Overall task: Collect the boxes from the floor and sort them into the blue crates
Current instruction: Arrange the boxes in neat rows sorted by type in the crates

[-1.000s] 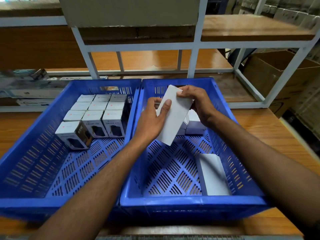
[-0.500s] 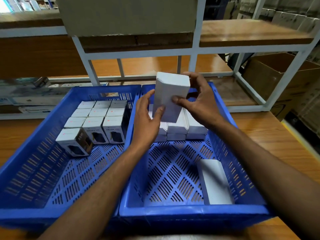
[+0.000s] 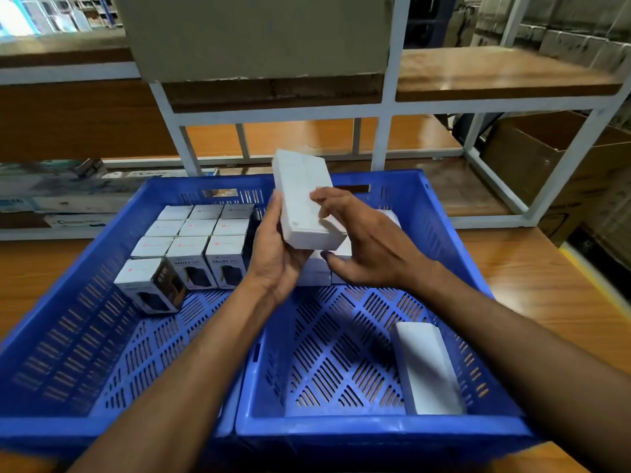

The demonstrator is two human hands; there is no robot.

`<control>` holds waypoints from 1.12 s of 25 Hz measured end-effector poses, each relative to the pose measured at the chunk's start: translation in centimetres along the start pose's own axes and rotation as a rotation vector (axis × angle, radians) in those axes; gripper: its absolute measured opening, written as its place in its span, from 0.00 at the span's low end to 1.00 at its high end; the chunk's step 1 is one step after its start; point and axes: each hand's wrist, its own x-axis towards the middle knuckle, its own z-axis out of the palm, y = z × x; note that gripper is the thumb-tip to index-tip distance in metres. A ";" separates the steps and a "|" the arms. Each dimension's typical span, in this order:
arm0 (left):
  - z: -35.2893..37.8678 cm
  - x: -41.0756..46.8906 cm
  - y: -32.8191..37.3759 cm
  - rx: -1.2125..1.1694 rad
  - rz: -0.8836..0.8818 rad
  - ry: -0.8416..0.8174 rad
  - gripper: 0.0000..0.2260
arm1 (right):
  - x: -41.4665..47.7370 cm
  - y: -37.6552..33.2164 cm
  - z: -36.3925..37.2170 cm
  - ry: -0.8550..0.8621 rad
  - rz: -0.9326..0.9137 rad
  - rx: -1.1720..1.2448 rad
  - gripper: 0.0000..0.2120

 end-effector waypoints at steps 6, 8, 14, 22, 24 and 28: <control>-0.4 0.3 -0.5 0.160 0.137 -0.075 0.19 | 0.1 -1.0 0.9 0.014 0.412 0.515 0.31; -0.2 0.1 -0.7 0.377 0.209 -0.013 0.24 | 0.5 -1.1 1.1 0.110 0.532 0.717 0.33; -0.5 0.2 -1.3 0.552 0.257 0.024 0.39 | 0.3 1.1 0.7 0.149 0.652 0.754 0.31; 0.5 -0.6 -1.2 0.730 0.494 0.089 0.23 | -0.3 3.6 0.4 0.371 0.325 0.242 0.21; 0.3 -0.4 -1.3 0.741 0.497 0.139 0.22 | -0.2 3.6 0.5 0.388 0.252 0.174 0.17; 0.0 -0.2 -1.3 0.766 0.487 0.233 0.19 | 0.1 3.2 0.6 0.363 0.363 0.349 0.19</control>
